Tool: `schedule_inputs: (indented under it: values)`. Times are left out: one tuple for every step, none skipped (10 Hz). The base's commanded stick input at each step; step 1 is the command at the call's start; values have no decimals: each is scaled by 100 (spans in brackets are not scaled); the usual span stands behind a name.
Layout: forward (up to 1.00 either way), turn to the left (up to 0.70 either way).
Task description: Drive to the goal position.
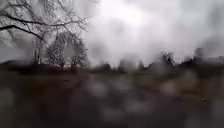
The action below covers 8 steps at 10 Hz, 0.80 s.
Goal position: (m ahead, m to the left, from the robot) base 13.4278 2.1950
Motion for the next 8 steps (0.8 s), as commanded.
schedule_inputs:
  values:
    - [100,0]
    - [100,0]
    - [100,0]
    - [100,0]
    - [100,0]
    - [100,0]
    - [100,0]
    - [100,0]
